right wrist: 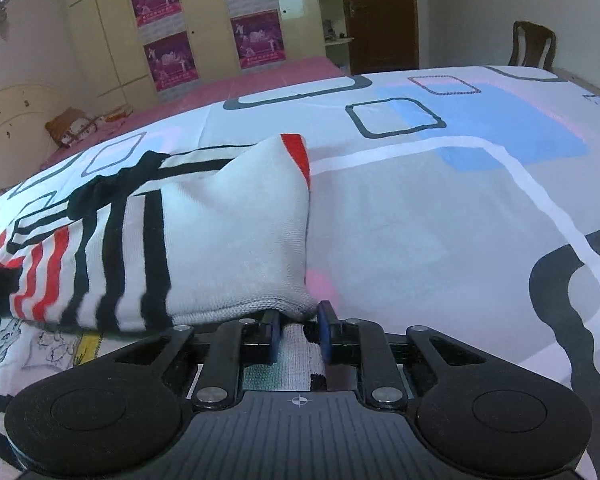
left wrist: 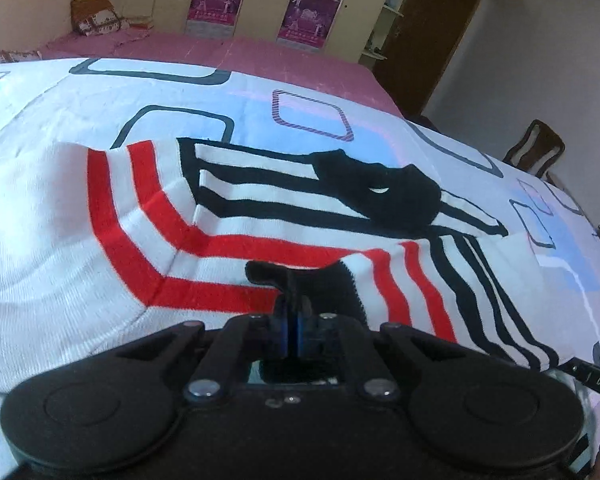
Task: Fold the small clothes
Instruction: 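Carry the cuff across the sweater body toward the collar with the right tool, then open the right tool to release the sleeve on the sweater body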
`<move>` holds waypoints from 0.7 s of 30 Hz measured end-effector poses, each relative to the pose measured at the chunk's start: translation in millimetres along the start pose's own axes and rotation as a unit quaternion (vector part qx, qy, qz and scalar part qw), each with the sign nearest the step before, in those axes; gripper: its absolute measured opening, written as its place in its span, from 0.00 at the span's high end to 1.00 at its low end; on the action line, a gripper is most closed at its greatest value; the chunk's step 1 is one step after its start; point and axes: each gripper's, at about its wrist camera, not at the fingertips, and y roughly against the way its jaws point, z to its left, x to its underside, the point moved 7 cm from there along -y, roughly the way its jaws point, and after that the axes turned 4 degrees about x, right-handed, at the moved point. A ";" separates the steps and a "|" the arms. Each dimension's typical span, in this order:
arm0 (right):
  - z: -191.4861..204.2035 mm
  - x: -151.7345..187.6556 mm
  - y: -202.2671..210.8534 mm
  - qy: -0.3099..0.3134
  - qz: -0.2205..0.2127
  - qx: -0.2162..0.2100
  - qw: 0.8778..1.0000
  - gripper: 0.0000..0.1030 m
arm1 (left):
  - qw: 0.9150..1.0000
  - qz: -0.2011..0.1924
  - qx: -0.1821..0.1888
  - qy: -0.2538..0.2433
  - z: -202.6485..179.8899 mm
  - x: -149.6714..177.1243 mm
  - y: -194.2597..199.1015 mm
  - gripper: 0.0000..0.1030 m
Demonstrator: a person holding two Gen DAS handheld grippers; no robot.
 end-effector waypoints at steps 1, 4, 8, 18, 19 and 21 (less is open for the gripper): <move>0.2 0.2 -0.2 0.001 0.000 0.000 1.000 0.82 | 1.000 -0.001 0.000 0.003 0.7 0.7 0.0 0.96; 1.3 0.2 0.8 0.008 0.007 -0.003 1.000 0.82 | 1.000 0.002 0.000 0.005 2.2 2.0 -2.5 0.96; -0.2 -6.7 28.4 0.027 -0.027 -0.026 0.999 0.82 | 0.999 0.000 -0.026 -0.026 0.5 0.0 9.1 0.73; 54.2 -13.9 3.1 0.066 0.014 -0.047 0.997 0.82 | 0.989 -0.003 -0.003 -0.148 -86.0 14.9 -15.9 0.50; 58.2 -7.2 -4.1 0.082 0.027 -0.043 0.995 0.82 | 0.987 0.014 -0.016 -0.162 -85.1 22.9 -23.9 0.50; 49.1 -4.6 -4.2 0.078 0.022 -0.041 0.996 0.82 | 0.988 0.005 -0.016 -0.155 -72.1 26.7 -18.7 0.49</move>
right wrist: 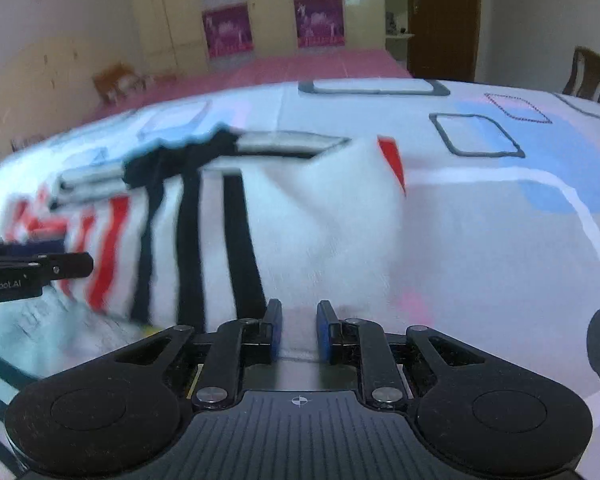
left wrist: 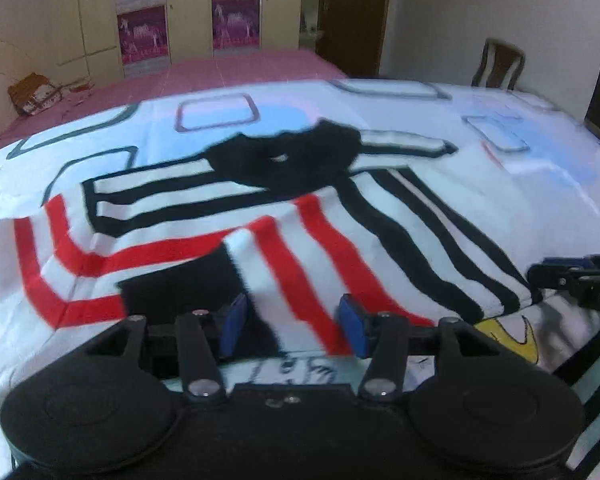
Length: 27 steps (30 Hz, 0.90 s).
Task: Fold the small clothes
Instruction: 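Open the right tool to release the sleeve on the sweater body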
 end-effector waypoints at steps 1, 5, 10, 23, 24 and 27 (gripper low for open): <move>-7.4 -0.5 3.3 -0.008 0.003 0.000 1.000 0.82 | 1.000 0.000 -0.005 0.010 8.7 0.2 4.7 0.49; -9.5 -14.1 6.0 -0.010 -0.010 -0.020 1.000 0.82 | 1.000 -0.018 -0.002 0.005 10.6 -16.1 4.7 0.49; 32.9 -36.5 -30.9 0.002 -0.003 -0.058 0.998 0.82 | 0.999 -0.004 0.024 -0.028 -28.3 -35.9 -32.3 0.49; -58.3 -112.5 -103.0 -0.035 -0.007 0.018 0.999 0.90 | 0.999 -0.003 0.008 -0.033 18.2 -28.4 -31.6 0.45; -56.1 -111.2 -105.2 -0.023 -0.004 0.017 1.000 0.90 | 1.000 -0.001 0.003 -0.029 20.0 -29.3 -32.0 0.39; -54.1 -111.8 -104.2 -0.009 0.002 0.023 1.000 0.90 | 1.000 0.000 -0.006 -0.017 21.4 -34.5 -28.3 0.41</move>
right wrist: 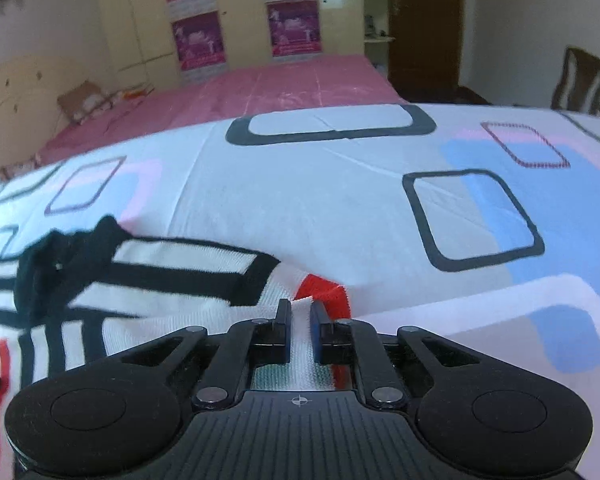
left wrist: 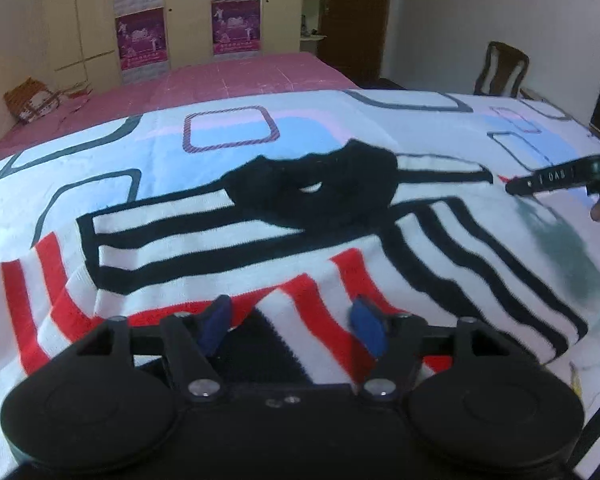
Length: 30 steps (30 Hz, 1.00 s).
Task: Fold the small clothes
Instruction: 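Open the right tool to release the sleeve on the sweater body, then grasp the other black cuff with the left tool and lift it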
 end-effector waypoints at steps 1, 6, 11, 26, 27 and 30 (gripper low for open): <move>1.0 -0.7 5.1 -0.003 0.003 -0.002 1.000 0.90 | 1.000 -0.009 -0.003 -0.008 -2.5 -2.2 5.0 0.41; 4.7 24.8 25.6 -0.004 0.036 -0.007 0.999 0.90 | 1.000 0.000 -0.001 -0.014 -4.6 14.1 11.1 0.40; 12.8 63.0 68.5 0.023 0.022 0.004 0.999 0.90 | 1.000 -0.010 -0.019 0.002 3.2 20.4 26.2 0.42; 34.8 97.1 97.6 0.037 0.037 0.009 0.999 0.89 | 0.999 -0.006 -0.026 0.020 15.8 35.8 47.5 0.39; 36.3 91.0 100.6 0.030 0.026 0.007 0.999 0.89 | 0.999 -0.016 -0.028 0.023 18.1 34.3 51.9 0.39; 49.2 87.0 99.3 0.027 0.030 -0.013 0.999 0.89 | 0.999 0.019 -0.041 0.025 28.9 43.8 42.8 0.37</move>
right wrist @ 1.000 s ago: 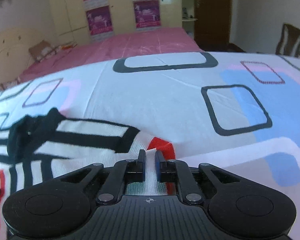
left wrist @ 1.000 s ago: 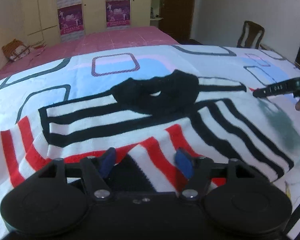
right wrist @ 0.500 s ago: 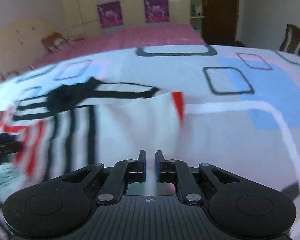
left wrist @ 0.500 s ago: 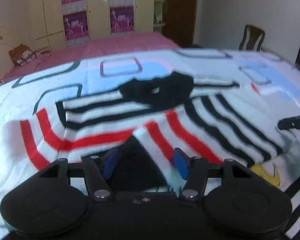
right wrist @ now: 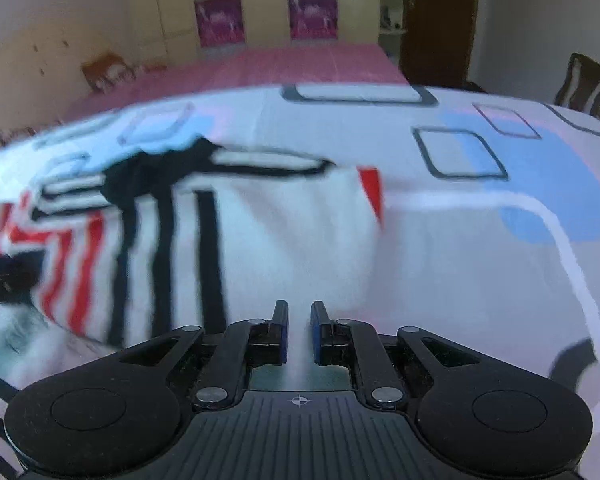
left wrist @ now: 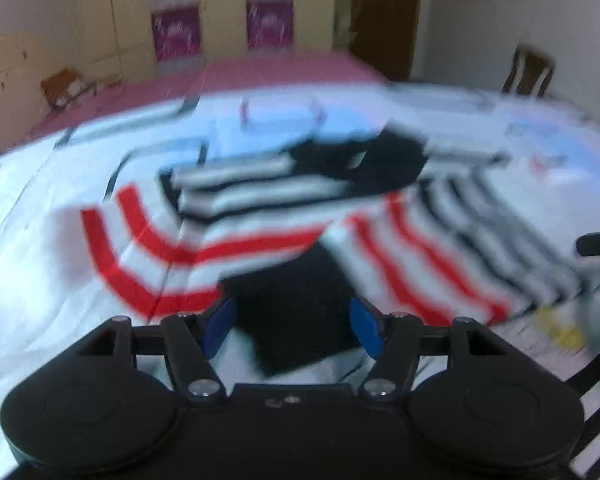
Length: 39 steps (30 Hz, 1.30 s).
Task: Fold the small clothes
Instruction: 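Grasp the other black cuff with the left tool and lift it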
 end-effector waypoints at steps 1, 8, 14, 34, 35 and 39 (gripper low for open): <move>4.4 7.1 -9.4 0.010 0.027 0.007 1.000 0.89 | 1.000 -0.006 0.009 0.016 4.5 0.7 1.7 0.37; 18.1 11.2 15.8 -0.023 -0.014 -0.018 0.999 0.89 | 0.997 -0.047 -0.038 0.057 52.1 14.1 47.5 0.28; 48.3 14.2 28.2 -0.010 -0.035 -0.036 0.999 0.24 | 0.980 -0.068 -0.108 0.152 133.0 49.8 99.2 0.14; 129.2 5.3 33.4 0.013 -0.035 -0.039 0.999 0.40 | 0.801 -0.224 -0.097 0.547 364.7 140.2 148.5 0.68; 127.7 5.3 32.6 0.012 -0.036 -0.027 0.999 0.40 | 0.808 -0.209 -0.104 0.541 371.5 140.7 144.3 0.84; 114.3 9.8 19.1 -0.004 -0.006 0.003 1.000 0.98 | 0.801 -0.209 -0.088 0.554 381.8 143.6 139.9 0.95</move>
